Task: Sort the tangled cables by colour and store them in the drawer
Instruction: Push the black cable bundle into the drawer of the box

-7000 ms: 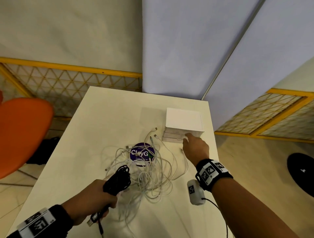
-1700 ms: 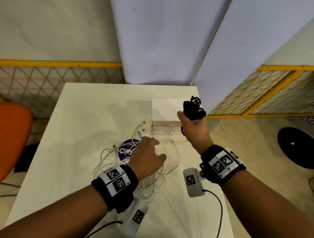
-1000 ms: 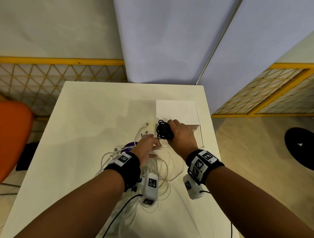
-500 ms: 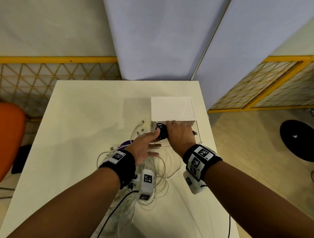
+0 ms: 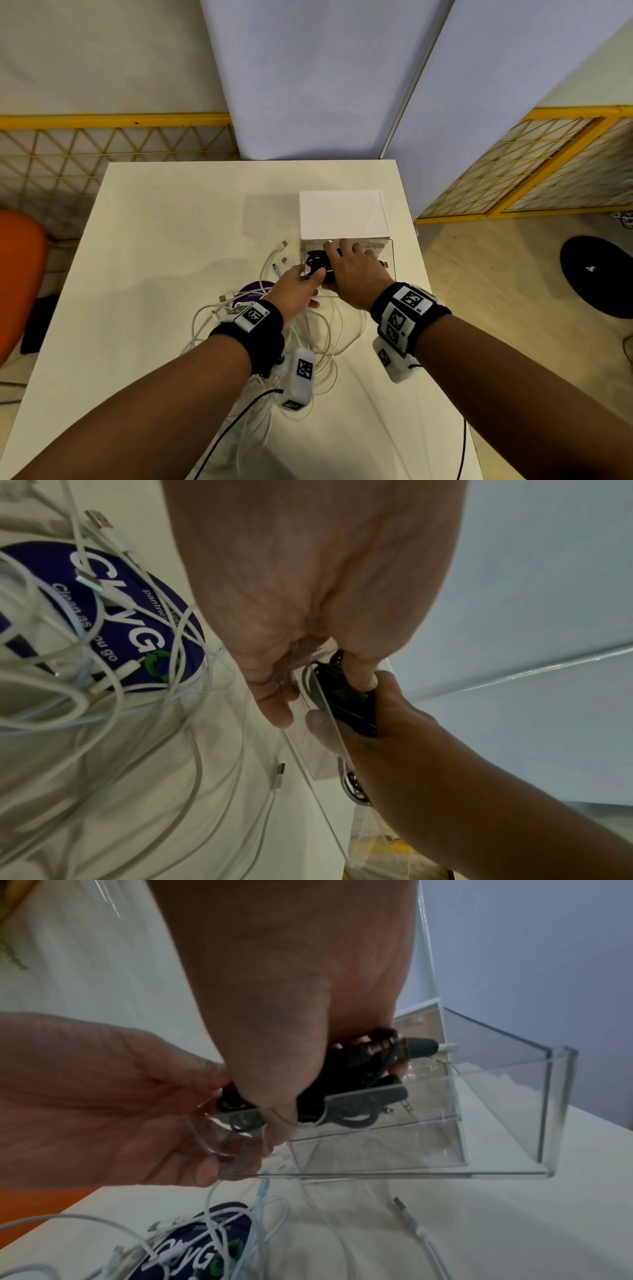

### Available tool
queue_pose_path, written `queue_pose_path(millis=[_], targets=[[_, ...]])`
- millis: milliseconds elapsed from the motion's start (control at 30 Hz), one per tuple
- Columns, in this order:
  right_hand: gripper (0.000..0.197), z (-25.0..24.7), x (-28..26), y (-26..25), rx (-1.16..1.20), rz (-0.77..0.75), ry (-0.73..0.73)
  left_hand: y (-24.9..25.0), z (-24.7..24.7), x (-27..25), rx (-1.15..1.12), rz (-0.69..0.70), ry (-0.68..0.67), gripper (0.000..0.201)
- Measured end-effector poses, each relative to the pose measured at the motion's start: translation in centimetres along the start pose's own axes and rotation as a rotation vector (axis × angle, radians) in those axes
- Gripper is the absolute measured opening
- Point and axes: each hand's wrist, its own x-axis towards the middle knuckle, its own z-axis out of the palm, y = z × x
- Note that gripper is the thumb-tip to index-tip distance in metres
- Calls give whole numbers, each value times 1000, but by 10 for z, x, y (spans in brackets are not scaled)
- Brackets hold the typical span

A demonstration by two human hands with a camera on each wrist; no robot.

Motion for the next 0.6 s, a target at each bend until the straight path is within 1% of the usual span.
queue_pose_path(millis=[67, 200, 400, 500, 600], targets=[[74, 0, 0, 2, 1, -8, -1, 1, 1, 0, -15, -25, 16, 41], [72, -3, -1, 6, 44, -41, -23, 5, -1, 0, -196, -106, 49, 37], [71, -6, 0, 6, 67, -75, -64, 11, -1, -5, -355, -157, 23, 29], [69, -8, 1, 6, 132, -89, -74, 14, 0, -6, -431, -188, -1, 33], [64, -10, 0, 11, 271, -91, -77, 16, 1, -9, -486, -203, -17, 34]])
